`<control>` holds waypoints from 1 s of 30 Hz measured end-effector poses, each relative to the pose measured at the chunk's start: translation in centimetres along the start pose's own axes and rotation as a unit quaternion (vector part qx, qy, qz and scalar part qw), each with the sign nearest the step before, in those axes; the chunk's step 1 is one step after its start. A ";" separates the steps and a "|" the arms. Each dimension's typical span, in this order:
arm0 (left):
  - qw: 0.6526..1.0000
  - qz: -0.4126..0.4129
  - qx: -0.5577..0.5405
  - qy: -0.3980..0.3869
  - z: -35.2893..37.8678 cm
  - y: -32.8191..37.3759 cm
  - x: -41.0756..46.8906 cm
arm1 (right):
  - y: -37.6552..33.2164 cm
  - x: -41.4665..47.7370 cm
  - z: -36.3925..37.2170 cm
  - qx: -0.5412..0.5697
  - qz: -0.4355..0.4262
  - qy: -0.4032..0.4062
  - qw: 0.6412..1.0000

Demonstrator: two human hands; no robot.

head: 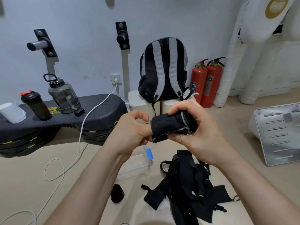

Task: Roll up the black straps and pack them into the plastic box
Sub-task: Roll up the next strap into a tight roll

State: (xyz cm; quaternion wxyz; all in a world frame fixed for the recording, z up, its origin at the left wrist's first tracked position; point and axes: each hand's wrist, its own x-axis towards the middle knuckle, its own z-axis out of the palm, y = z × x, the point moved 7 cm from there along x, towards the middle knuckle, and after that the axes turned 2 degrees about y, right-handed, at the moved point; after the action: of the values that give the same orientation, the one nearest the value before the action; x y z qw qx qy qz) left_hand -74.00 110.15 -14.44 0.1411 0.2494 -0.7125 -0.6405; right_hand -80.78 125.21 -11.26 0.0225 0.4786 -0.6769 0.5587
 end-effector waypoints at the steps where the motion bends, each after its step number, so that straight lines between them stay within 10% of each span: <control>1: 1.000 -0.001 0.014 0.001 0.0 -0.2 0.2 | 0.1 0.0 -0.1 0.004 0.005 0.001 1.000; 9: 0.975 -0.043 -0.105 -0.189 2.3 -1.7 0.2 | 0.9 -0.6 1.5 0.138 0.079 -0.060 0.985; 18: 0.998 0.014 -0.068 0.001 2.4 -1.4 0.0 | 2.4 -0.7 2.0 0.214 0.143 0.064 0.964; 30: 0.998 -0.025 -0.065 0.002 3.3 -2.6 0.0 | 2.3 -1.1 1.1 0.082 0.124 0.100 0.984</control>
State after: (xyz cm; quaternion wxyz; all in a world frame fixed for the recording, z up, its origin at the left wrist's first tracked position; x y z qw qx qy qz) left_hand -75.27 112.74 -17.46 0.1426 0.2585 -0.6626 -0.6884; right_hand -81.18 124.86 -14.00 -0.0187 0.3329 -0.6776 0.6555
